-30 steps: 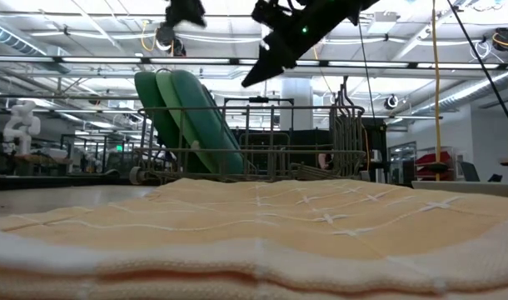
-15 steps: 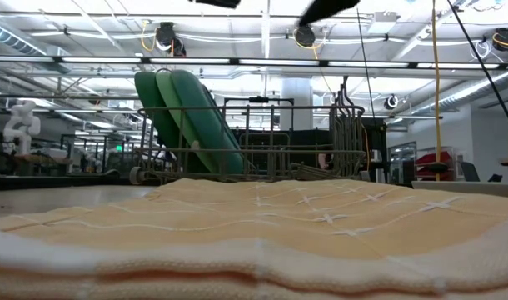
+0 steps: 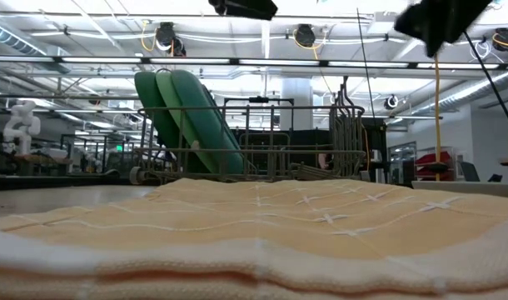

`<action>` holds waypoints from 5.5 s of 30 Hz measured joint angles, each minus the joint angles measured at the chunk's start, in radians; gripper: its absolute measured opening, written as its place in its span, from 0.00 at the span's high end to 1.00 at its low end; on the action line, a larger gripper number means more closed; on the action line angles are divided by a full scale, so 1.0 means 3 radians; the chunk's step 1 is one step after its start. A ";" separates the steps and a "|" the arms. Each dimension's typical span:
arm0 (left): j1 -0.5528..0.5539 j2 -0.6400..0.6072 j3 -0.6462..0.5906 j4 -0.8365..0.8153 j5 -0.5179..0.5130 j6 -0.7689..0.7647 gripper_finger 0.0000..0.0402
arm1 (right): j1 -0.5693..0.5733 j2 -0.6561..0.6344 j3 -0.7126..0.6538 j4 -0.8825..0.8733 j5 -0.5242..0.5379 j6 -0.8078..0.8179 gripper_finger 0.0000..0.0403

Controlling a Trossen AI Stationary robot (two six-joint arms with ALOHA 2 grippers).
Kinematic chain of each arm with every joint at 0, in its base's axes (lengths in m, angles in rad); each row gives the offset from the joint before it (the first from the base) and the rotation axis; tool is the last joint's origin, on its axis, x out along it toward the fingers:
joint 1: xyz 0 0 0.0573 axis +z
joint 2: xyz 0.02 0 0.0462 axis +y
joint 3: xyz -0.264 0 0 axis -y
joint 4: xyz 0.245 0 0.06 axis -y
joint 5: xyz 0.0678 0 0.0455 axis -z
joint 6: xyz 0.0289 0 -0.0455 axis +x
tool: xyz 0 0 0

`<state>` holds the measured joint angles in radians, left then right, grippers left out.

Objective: Sort dishes
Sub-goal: Put the white plate in the dish rack

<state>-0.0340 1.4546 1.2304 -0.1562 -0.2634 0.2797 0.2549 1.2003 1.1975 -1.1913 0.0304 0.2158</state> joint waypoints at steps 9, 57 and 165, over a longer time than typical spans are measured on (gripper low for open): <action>-0.0161 0.0179 0.0000 0.0111 0.0000 -0.0003 0.47 | 0.0322 0.0001 -0.1095 0.1038 -0.0213 0.0997 0.62; -0.0185 0.0154 0.0000 0.0365 -0.0006 0.0072 0.47 | 0.0453 0.1055 -0.1585 0.2242 0.0104 0.2305 0.62; -0.0185 0.0296 0.0009 0.0538 0.1345 0.1112 0.93 | 0.0508 -0.0490 0.0617 0.1097 0.0667 -0.0799 0.46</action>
<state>-0.0895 1.5434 1.2331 0.0051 0.1401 0.6133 0.4072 1.0533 1.3827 -0.8623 0.2306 -0.0239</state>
